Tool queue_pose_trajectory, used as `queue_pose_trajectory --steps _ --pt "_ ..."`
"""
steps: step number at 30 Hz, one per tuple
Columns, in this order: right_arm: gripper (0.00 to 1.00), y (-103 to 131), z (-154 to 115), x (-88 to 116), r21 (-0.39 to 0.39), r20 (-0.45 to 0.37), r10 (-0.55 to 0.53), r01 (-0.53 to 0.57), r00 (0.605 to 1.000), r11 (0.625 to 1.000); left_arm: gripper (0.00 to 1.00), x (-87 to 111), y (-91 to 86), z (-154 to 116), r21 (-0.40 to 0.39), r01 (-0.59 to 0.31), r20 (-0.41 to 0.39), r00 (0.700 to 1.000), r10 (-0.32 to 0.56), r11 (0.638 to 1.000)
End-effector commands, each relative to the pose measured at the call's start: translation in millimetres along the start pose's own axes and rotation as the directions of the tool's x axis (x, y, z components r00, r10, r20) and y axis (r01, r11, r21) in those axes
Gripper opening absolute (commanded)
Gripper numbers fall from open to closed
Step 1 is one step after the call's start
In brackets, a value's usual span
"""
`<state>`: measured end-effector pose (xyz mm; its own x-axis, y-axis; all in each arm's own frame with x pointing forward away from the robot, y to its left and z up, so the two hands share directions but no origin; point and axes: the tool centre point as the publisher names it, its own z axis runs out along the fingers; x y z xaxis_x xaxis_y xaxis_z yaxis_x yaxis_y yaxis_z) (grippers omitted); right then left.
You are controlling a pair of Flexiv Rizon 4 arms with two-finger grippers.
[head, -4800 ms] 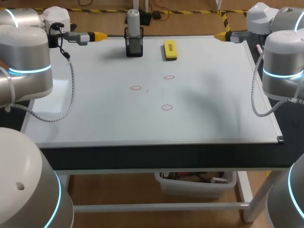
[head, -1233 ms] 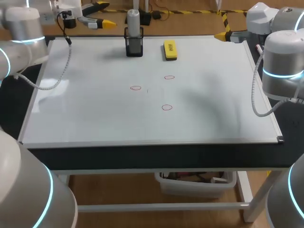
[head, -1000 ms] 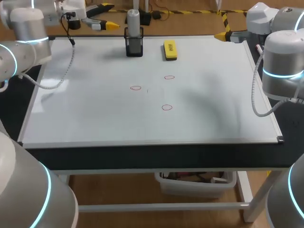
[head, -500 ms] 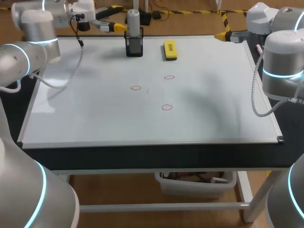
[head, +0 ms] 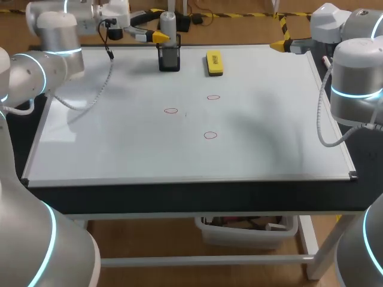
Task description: Pick up the inspection probe, press it on each red-marked spot on the whiteboard one by one, put down the probe, pick up the eraser, and wipe off all the red marks.
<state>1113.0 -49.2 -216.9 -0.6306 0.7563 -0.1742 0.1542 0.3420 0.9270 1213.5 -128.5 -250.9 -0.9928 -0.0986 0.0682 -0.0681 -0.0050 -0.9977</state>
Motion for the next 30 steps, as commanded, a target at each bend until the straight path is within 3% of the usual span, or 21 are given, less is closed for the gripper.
queue_pose_trajectory --steps 1,13,30 --pt "1.0 0.2 0.4 -0.5 0.002 -0.001 0.0 0.0 1.0 1.0 1.0 -10.7 6.0 8.0 0.002 0.005 -0.038 0.999 -0.005 1.0" --pt "1.0 0.2 0.4 -0.5 0.002 -0.001 0.0 0.0 1.0 1.0 1.0 -10.2 7.5 25.3 -0.007 0.009 -0.054 0.999 -0.009 1.0" --pt "1.0 0.2 0.4 -0.5 0.002 -0.001 0.0 0.0 1.0 1.0 1.0 -14.9 10.6 24.0 0.003 0.018 -0.047 0.999 -0.018 1.0"
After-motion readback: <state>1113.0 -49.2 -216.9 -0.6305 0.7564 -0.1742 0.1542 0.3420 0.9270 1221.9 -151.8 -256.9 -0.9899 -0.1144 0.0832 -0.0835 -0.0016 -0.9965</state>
